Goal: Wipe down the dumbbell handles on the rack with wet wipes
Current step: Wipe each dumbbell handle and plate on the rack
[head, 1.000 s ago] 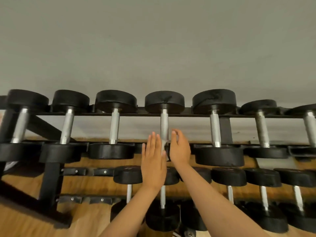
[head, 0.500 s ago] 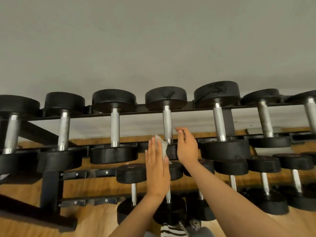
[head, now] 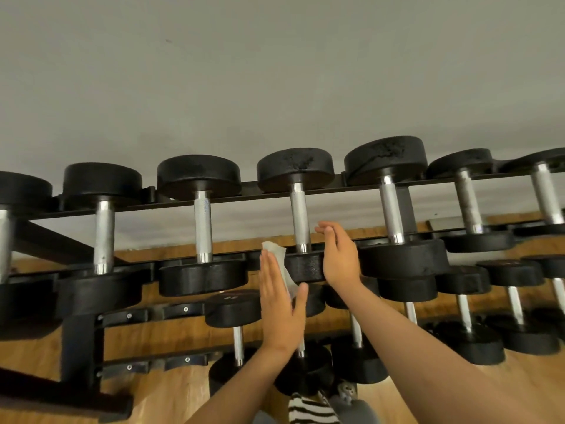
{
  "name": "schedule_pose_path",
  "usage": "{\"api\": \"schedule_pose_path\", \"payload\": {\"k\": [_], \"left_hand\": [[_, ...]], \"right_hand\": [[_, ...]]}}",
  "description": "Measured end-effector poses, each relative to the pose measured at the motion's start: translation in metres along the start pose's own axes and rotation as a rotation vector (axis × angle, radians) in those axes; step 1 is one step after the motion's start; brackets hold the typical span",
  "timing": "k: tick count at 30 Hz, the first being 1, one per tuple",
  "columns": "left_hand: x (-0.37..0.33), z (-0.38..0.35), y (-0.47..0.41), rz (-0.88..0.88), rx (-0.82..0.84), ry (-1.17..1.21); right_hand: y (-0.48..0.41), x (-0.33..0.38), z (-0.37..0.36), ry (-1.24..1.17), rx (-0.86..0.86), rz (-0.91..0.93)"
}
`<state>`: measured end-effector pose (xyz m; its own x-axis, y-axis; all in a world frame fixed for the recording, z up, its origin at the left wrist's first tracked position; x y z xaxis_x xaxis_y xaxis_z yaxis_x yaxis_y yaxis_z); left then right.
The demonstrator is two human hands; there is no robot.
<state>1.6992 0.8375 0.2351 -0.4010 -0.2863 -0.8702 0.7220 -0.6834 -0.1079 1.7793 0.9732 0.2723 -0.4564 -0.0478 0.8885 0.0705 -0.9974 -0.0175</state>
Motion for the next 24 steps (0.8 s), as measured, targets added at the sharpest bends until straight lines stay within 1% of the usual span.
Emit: {"api": "schedule_pose_path", "payload": {"k": [2, 5, 8, 12, 16, 21, 24], "left_hand": [[0.005, 0.004, -0.012, -0.011, 0.038, -0.014], [0.005, 0.006, -0.003, 0.027, 0.068, 0.042], [0.007, 0.005, 0.002, 0.057, 0.068, 0.059], [0.015, 0.007, -0.017, 0.122, 0.081, 0.055], [0.019, 0.006, 0.004, 0.198, 0.149, 0.105], [0.032, 0.001, -0.014, 0.228, 0.147, 0.136], [0.04, -0.005, -0.009, 0.264, 0.194, 0.229]], "right_hand": [[-0.001, 0.0, -0.001, -0.005, 0.004, -0.008], [-0.002, -0.003, -0.002, -0.018, 0.004, -0.019], [-0.002, -0.005, -0.001, -0.026, -0.003, -0.027], [-0.001, -0.004, -0.002, -0.037, -0.005, -0.057], [-0.002, -0.005, -0.001, -0.03, -0.016, -0.056], [-0.001, -0.005, -0.002, -0.022, -0.017, -0.049], [-0.002, -0.005, -0.002, -0.022, -0.022, -0.041]]}}
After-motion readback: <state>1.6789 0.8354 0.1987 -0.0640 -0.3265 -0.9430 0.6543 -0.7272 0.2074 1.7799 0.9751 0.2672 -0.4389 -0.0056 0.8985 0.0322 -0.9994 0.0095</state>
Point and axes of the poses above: each hand's wrist, its own y-axis away from the middle knuckle, its own z-axis out of the back of the hand, x = y × z, the point moved 5 cm from there along -y, towards the middle knuckle, and after that the axes turned 13 degrees about -x, right-handed, at the moved point
